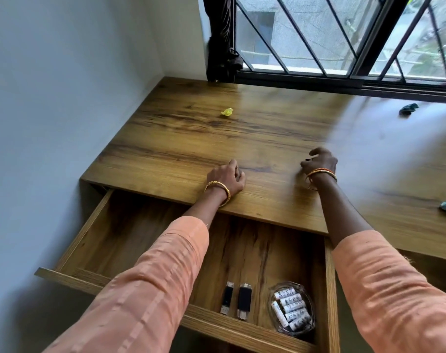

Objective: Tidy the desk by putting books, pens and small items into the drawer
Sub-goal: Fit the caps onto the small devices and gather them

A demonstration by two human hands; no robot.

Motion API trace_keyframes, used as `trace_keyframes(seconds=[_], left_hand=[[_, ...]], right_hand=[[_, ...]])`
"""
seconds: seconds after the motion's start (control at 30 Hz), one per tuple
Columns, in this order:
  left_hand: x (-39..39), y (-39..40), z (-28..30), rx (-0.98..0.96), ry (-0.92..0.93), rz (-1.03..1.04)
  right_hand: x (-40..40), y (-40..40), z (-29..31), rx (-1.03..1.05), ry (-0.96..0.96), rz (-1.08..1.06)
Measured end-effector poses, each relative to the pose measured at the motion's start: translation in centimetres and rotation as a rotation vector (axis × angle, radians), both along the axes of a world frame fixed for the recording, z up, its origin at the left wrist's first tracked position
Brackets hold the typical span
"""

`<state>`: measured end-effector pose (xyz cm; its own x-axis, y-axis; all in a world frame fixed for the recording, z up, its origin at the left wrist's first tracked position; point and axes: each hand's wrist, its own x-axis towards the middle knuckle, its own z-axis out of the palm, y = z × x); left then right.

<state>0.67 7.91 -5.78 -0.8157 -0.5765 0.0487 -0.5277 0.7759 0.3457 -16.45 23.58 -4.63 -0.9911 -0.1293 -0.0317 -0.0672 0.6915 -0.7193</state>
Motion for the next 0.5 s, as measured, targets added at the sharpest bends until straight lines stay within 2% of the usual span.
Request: trace_keyframes(seconds=[0.07, 0.17, 0.27, 0.37, 0.43, 0.5], left_hand=[[0.3, -0.1, 0.0, 0.031, 0.01, -0.014], [0.9, -0.4, 0.2, 0.109, -0.01, -0.049], [2.5, -0.8, 0.6, 0.185, -0.056, -0.145], [5.6, -1.0, 1.0, 0.255, -0.076, -0.232], [8.3, -1.1, 1.1, 0.303, -0.069, -0.242], [11.5, -1.3, 0.9, 0.369, -0.06, -0.24]], right_hand=[[1.5, 0.5, 0.5, -0.066, -0.053, -0.033], [4.5, 1.1, 1.0, -0.271, -0.197, -0.042], [9.7, 1.4, 1.4, -0.492, -0.347, 0.051], [16.5, 1.0, 1.5, -0.62, -0.573, 0.238], [20.3, 0.8, 1.0, -0.514, -0.681, 0.425], [23.2, 0.2, -0.4, -0.224, -0.601, 0.568]])
